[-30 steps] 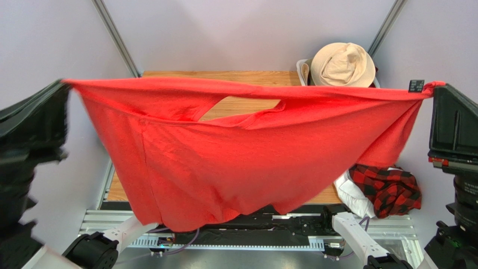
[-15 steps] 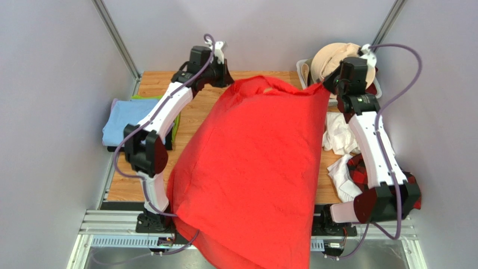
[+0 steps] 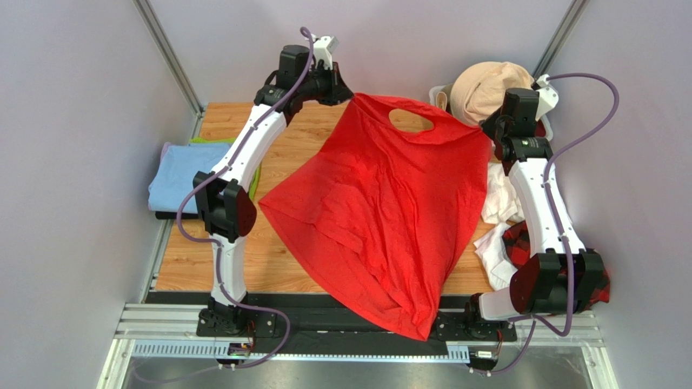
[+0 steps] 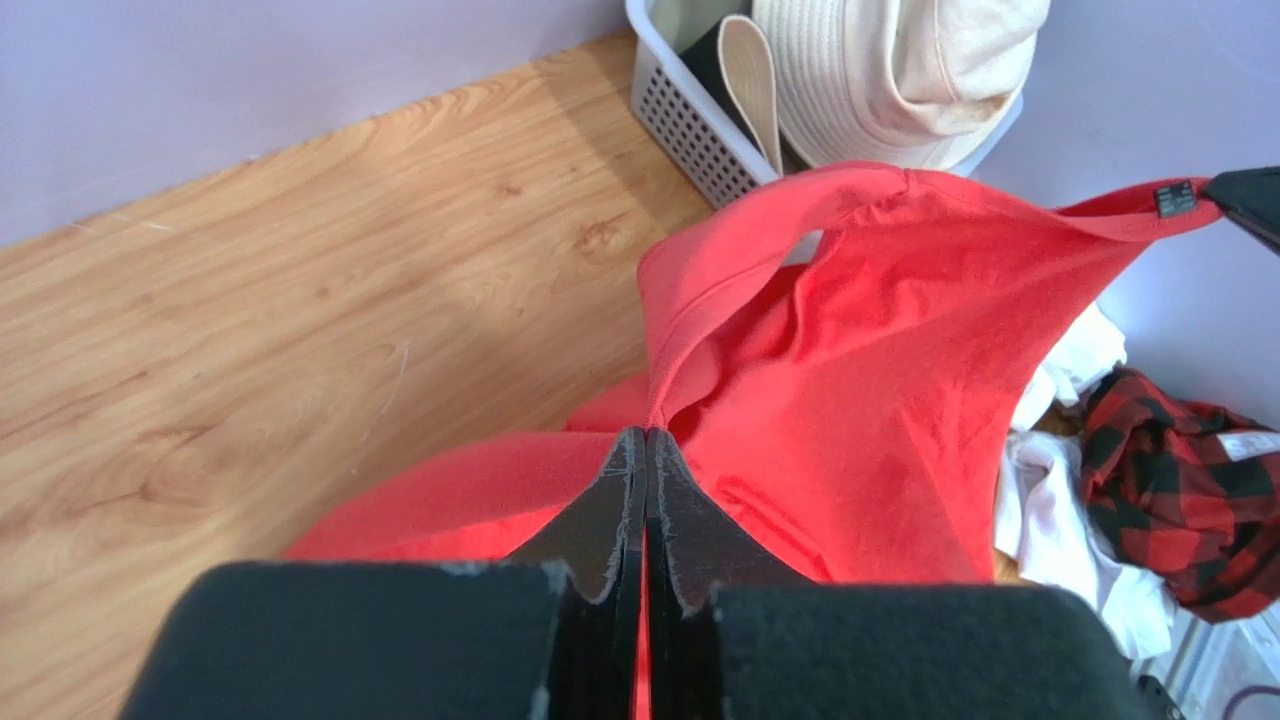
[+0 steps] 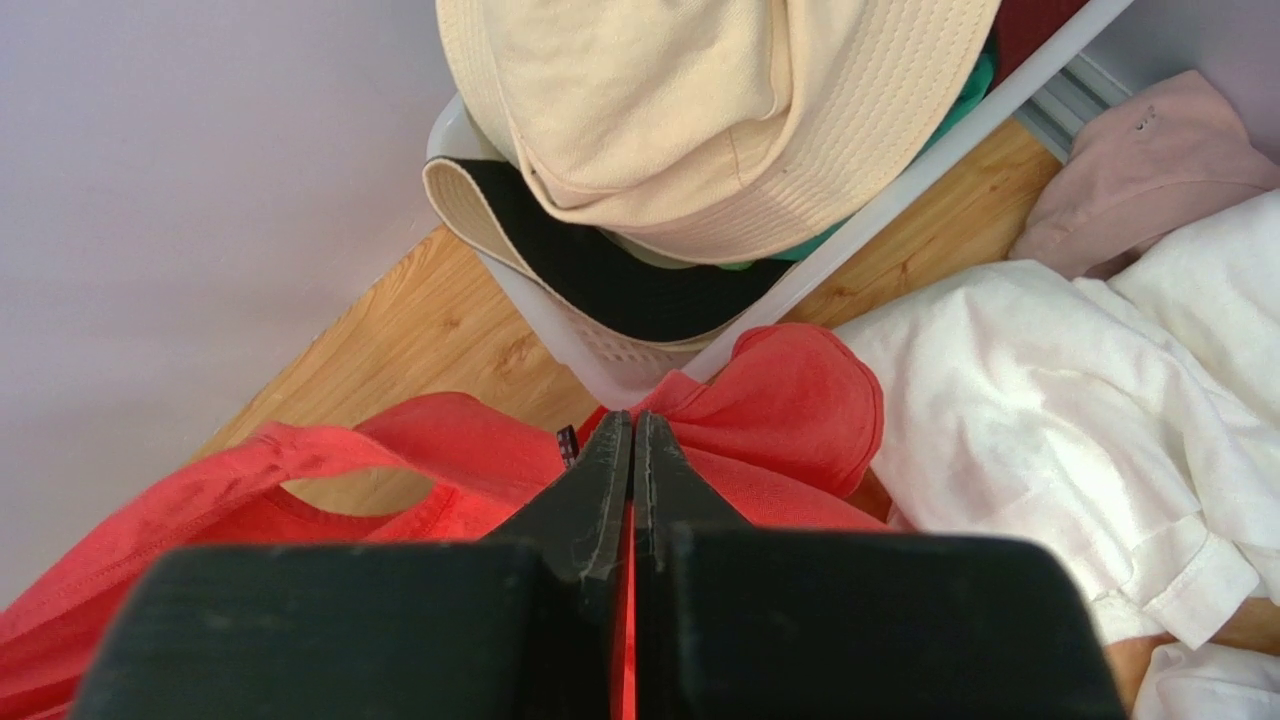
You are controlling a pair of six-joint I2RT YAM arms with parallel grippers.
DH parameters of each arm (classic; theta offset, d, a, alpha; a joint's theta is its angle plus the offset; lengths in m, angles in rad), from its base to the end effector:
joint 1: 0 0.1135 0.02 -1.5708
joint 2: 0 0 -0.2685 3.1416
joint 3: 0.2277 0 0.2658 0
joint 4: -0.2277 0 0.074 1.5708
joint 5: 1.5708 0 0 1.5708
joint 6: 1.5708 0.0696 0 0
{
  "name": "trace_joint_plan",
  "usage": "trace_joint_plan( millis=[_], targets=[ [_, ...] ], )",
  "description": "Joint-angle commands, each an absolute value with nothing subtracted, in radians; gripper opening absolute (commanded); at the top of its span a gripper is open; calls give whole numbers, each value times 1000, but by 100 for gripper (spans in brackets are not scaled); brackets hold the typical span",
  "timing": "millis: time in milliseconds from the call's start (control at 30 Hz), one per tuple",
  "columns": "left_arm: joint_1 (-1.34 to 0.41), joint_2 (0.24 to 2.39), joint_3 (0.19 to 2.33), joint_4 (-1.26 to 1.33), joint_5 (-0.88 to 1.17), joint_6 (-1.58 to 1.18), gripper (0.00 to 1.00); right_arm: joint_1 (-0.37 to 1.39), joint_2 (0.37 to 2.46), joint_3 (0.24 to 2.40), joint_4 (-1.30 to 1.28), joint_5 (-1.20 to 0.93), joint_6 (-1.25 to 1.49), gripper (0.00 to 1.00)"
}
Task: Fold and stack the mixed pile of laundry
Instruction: Flatten out the tank top at the center of the board.
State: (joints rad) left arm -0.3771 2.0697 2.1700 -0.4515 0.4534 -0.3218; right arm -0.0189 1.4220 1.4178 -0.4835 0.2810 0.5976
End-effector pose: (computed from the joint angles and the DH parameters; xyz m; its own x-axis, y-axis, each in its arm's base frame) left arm 0.4800 -0.2229 0.3879 -0.5291 -0.0963 -0.8431 0.5756 0.6893 -0.4399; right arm 0.3634 -0.0262 0.3719 -0.2393 0.5452 -0.8034 0.4811 0.7853 0.3896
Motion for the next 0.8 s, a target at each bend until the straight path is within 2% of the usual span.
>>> trace_joint_plan(
  millis=[0, 267, 300, 333, 400, 433, 500, 567, 633, 767],
  targets=[
    [-373, 2132, 2187, -423, 512, -350, 0, -31, 1420, 1384, -411, 327, 588, 0],
    [-390, 2238, 2206, -330, 581, -425, 0, -41, 1416, 1306, -400, 400, 555, 0],
    [-400, 2252, 2215, -324, 584, -426, 0, -43, 1416, 1293, -396, 403, 540, 10],
    [-408, 2273, 2226, -322, 586, -429, 0, -44, 1423, 1298, -397, 384, 519, 26],
    [-420, 2293, 2262, -322, 586, -428, 0, -44, 1445, 1348, -426, 336, 424, 70],
    [-423, 2299, 2270, -319, 583, -431, 0, -43, 1453, 1365, -458, 230, 376, 72],
    [-426, 2299, 2278, -301, 577, -439, 0, -43, 1456, 1365, -436, 91, 316, 70],
    [-426, 2296, 2290, -293, 574, -446, 0, -43, 1447, 1307, -303, -195, 310, 57],
    [-426, 2296, 2316, -299, 577, -448, 0, -28, 1472, 1282, -160, -446, 322, 52],
    [-426, 2296, 2332, -305, 583, -445, 0, 67, 1603, 1379, -185, -569, 230, 53]
  ],
)
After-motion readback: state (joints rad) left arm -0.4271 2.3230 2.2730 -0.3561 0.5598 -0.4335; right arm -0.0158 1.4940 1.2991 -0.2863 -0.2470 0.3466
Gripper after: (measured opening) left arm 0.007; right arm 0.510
